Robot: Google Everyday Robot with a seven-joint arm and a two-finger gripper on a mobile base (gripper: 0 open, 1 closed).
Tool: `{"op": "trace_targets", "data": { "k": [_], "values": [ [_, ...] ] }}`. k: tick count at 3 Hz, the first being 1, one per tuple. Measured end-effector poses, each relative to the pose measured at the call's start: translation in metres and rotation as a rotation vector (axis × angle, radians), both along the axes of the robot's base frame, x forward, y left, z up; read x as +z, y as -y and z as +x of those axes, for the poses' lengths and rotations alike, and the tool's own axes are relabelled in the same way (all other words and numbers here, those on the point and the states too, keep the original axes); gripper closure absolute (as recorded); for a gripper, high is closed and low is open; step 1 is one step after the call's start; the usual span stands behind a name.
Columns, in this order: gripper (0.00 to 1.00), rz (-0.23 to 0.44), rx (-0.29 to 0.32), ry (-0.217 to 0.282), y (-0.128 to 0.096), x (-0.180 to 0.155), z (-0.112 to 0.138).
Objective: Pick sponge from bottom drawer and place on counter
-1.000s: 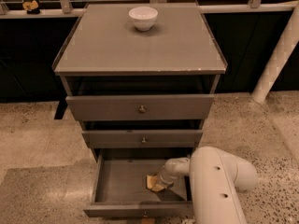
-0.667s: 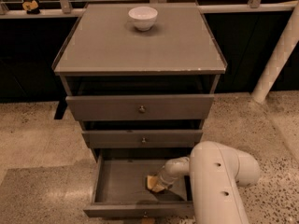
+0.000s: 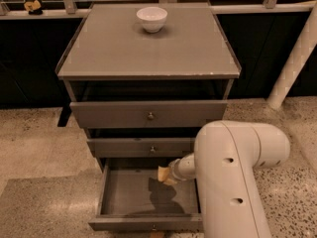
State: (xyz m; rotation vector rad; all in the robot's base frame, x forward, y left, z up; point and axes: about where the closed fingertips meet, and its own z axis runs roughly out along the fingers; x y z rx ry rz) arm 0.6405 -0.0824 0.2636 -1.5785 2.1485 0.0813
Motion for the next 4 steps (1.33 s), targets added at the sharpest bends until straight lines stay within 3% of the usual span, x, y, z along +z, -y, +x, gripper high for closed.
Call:
{"op": "trace_targets", "data": {
  "k": [1,2,3,4],
  "values": [
    [0.89,-0.001,-0.001,0.091,0.013,0.079,-0.019],
    [1.00,-0.007,0.006,0.072,0.010,0.073,-0.021],
    [1.00,-0.042,0.000,0.044,0.024,0.077,-0.032],
    [0.99,-0.070,-0.042,0.068,0.052,0.103,-0.045]
  ]
}}
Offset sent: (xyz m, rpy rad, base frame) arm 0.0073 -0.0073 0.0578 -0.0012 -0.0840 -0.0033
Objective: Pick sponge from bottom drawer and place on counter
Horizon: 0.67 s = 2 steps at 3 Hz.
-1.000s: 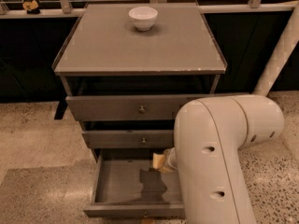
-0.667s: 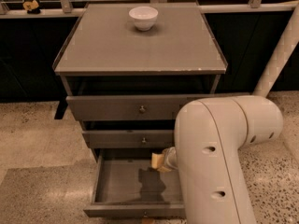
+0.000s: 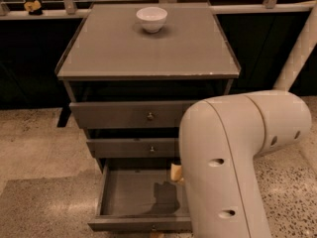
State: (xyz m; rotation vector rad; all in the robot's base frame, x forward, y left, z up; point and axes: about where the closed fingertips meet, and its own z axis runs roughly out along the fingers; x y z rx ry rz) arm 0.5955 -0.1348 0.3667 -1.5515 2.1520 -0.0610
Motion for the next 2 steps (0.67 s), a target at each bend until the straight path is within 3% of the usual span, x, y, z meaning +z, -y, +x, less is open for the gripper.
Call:
{"op": "trace_targets", "data": {
  "k": [1,2],
  "values": [
    [0.97,-0.003,-0.032,0.095,0.023,0.039,-0.016],
    [0.95,-0.028,-0.062,0.235,0.041,0.085,-0.047]
  ]
}}
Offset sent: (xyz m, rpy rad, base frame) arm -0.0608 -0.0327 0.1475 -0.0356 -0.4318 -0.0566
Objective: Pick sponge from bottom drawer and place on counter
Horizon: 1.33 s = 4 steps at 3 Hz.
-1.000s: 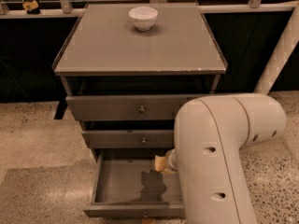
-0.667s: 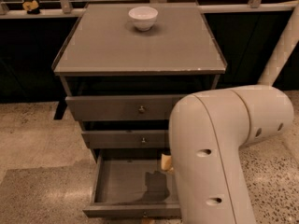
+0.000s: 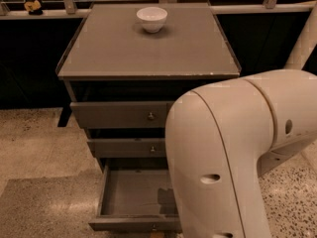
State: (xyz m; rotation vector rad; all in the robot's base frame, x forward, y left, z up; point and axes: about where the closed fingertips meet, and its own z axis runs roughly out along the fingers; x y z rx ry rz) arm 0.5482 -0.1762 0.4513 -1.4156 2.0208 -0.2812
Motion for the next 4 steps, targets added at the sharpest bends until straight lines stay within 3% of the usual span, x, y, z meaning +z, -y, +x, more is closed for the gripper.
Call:
{"op": "trace_targets", "data": {
  "k": [1,2,4],
  "values": [
    [0.96,0.000,0.001,0.000,0.000,0.000,0.000],
    [0.97,-0.025,-0.007,0.059,-0.002,0.020,0.001],
    [0.95,-0.163,-0.006,0.278,-0.001,0.124,-0.005]
  ]
}}
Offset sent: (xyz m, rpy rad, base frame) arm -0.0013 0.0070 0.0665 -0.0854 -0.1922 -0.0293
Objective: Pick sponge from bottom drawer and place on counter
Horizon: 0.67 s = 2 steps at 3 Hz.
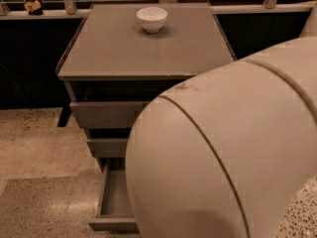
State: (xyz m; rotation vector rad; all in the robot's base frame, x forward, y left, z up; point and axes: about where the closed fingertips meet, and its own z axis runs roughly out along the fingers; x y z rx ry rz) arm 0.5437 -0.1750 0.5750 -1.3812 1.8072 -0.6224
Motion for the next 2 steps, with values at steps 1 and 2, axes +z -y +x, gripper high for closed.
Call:
{"op": "trace_targets", "data": {
  "k": [1,2],
  "values": [
    [0.95,-0.043,-0.007,0.113,0.0052,0.0451,-0.0044],
    [0.91,-0.029,-0.001,0.132,0.0008,0.0532,-0.0037]
  ]
}}
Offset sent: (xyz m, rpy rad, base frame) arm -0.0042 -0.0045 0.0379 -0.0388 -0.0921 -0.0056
